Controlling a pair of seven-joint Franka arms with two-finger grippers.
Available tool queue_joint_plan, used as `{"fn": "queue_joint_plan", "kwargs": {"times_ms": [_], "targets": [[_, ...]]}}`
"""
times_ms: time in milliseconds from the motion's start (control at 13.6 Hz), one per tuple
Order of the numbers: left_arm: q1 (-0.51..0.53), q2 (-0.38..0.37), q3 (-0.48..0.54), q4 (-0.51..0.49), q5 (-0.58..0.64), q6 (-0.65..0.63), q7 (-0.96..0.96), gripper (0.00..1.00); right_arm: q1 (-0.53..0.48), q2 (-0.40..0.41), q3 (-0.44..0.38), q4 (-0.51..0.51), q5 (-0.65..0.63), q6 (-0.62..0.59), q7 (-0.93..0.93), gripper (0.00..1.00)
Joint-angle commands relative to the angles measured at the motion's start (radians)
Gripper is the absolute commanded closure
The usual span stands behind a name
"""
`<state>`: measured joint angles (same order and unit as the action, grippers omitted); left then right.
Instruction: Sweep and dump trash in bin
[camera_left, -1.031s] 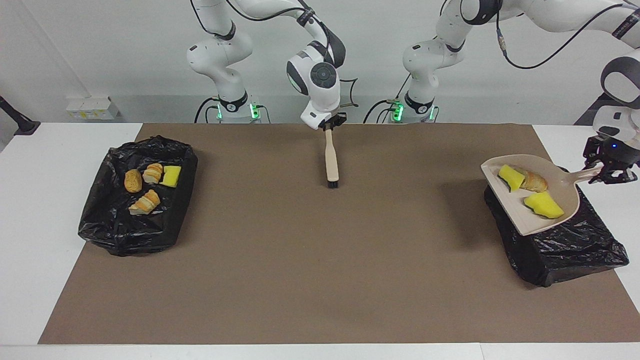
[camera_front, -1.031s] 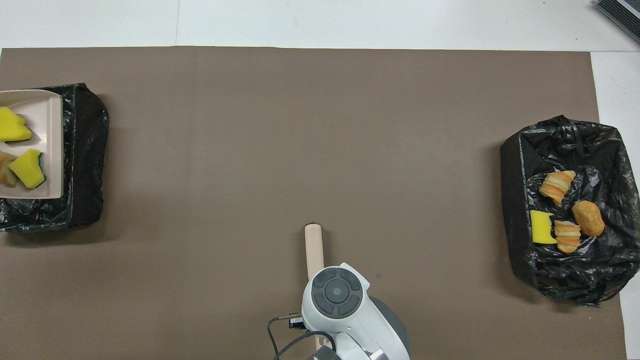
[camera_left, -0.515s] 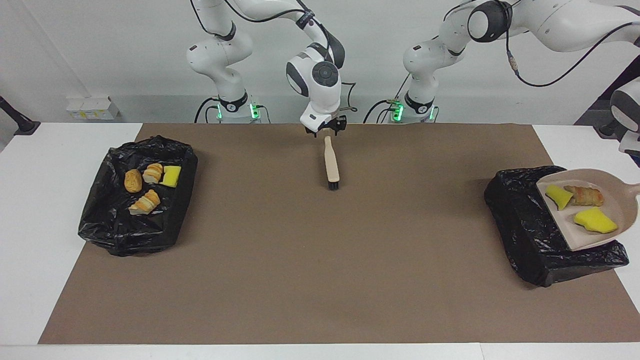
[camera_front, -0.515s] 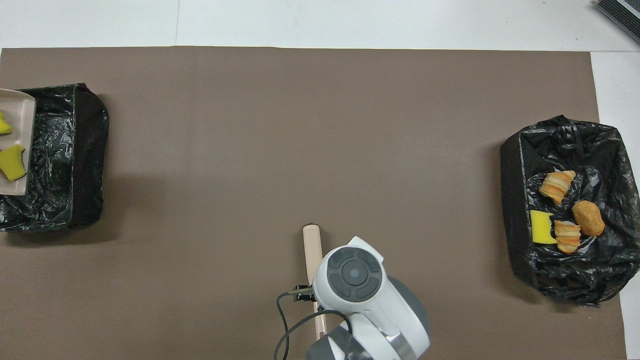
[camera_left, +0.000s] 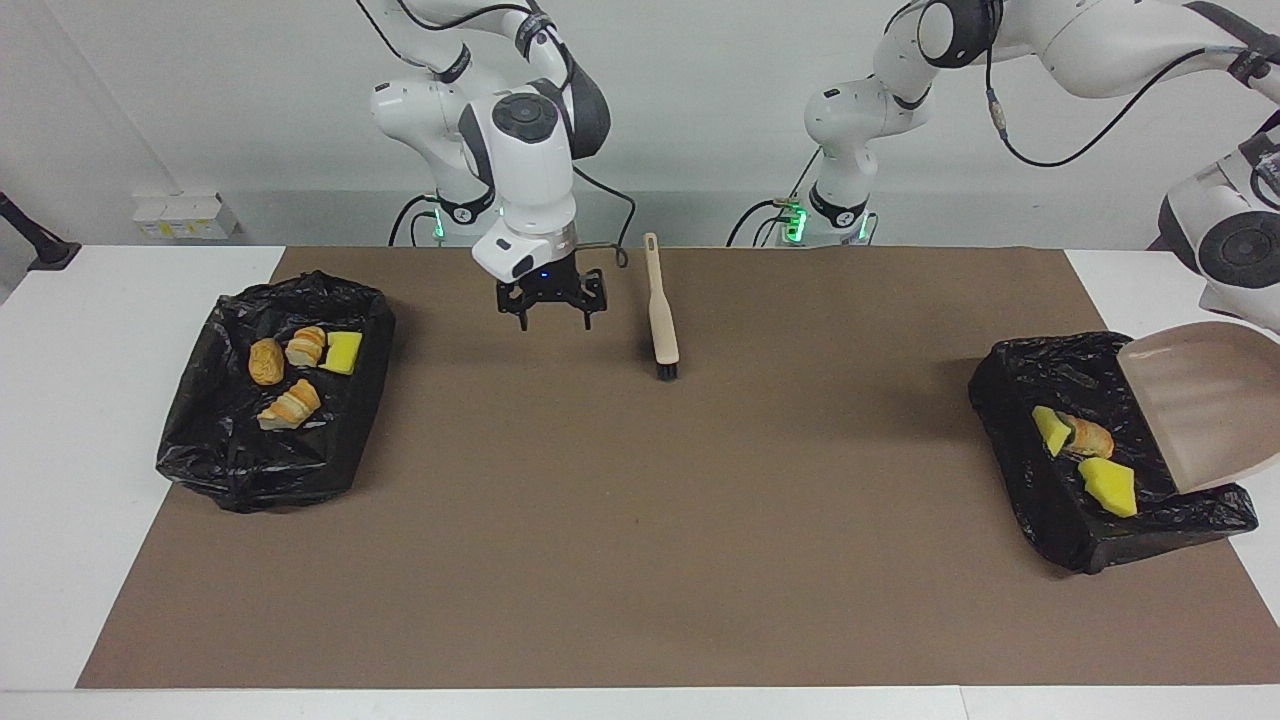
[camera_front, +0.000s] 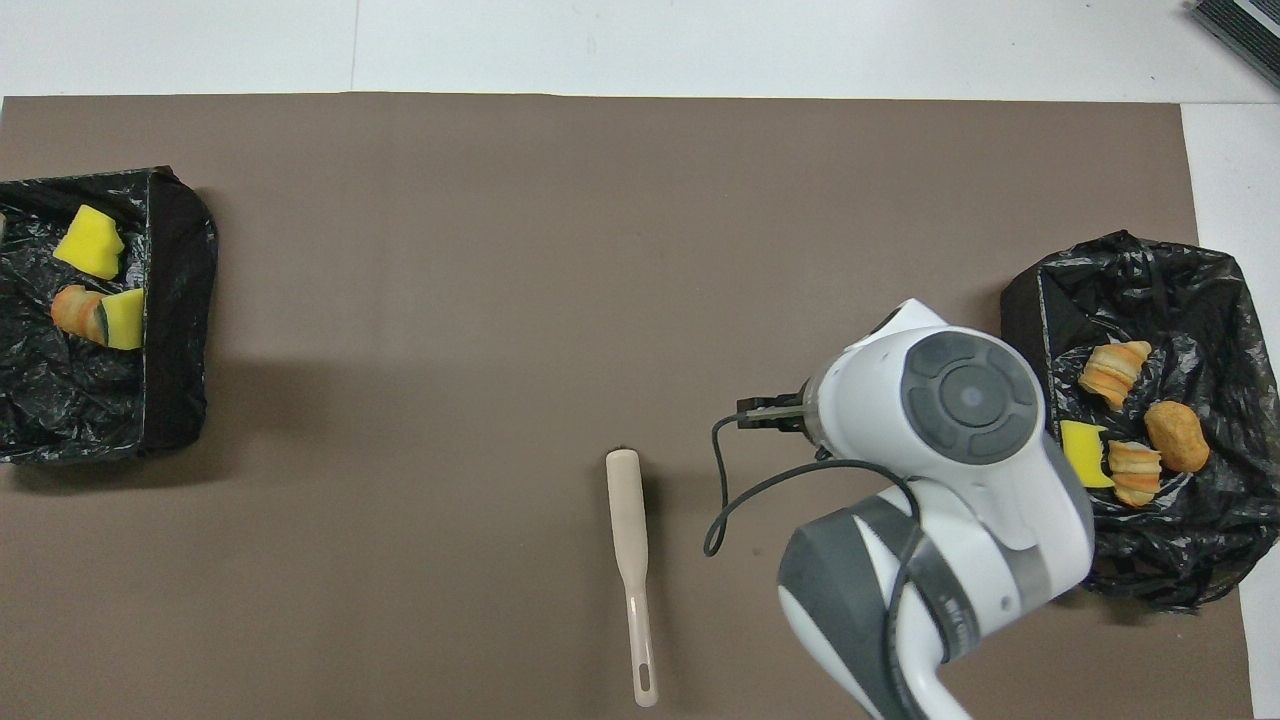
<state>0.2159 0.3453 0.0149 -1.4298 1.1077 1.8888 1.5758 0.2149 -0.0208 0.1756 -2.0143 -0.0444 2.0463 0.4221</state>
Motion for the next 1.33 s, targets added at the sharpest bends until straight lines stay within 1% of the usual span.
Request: {"fn": "queue_joint_plan", "kwargs": {"times_ms": [0, 147, 221, 368, 589, 736, 810, 957, 1031, 1104, 1252], "targets": [[-0.016, -0.1, -0.003, -0.074, 0.024, -0.014, -0.003, 1.0, -0.092, -0.017, 0.013, 0.1, -0.022, -0.112, -0.077, 0.0], [-0.064, -0.118, -0.006, -0.075, 0.009, -0.08, -0.014, 1.0, -0.162, -0.048, 0.015, 0.169, -0.022, -0.202, -0.149, 0.0], [-0.087, -0.129, -0.007, -0.075, -0.029, -0.109, -0.016, 1.0, -0.186, -0.066, 0.013, 0.201, -0.022, -0.253, -0.181, 0.0], [-0.122, -0.137, -0.007, -0.074, -0.184, -0.161, -0.025, 1.0, -0.219, -0.091, 0.01, 0.258, -0.023, -0.352, -0.206, 0.0], [-0.17, -0.138, -0.009, -0.075, -0.343, -0.239, -0.144, 1.0, -0.241, -0.128, -0.014, 0.337, -0.018, -0.451, -0.207, 0.0], [-0.239, -0.144, -0.009, -0.083, -0.397, -0.325, -0.273, 1.0, -0.241, -0.134, -0.045, 0.38, -0.008, -0.482, -0.207, 0.0], [-0.271, -0.146, -0.009, -0.095, -0.44, -0.353, -0.354, 1.0, -0.241, -0.136, -0.06, 0.409, -0.017, -0.515, -0.219, 0.0], [-0.328, -0.146, -0.009, -0.103, -0.563, -0.381, -0.494, 1.0, -0.246, -0.136, -0.094, 0.462, -0.022, -0.622, -0.305, 0.0], [-0.357, -0.141, -0.009, -0.103, -0.61, -0.399, -0.555, 1.0, -0.246, -0.136, -0.12, 0.473, -0.022, -0.653, -0.316, 0.0], [-0.384, -0.137, -0.009, -0.109, -0.664, -0.405, -0.638, 1.0, -0.246, -0.137, -0.155, 0.471, -0.022, -0.655, -0.321, 0.0], [-0.469, -0.132, -0.009, -0.139, -0.727, -0.401, -0.84, 1.0, -0.243, -0.14, -0.23, 0.461, -0.017, -0.673, -0.348, 0.0]]}}
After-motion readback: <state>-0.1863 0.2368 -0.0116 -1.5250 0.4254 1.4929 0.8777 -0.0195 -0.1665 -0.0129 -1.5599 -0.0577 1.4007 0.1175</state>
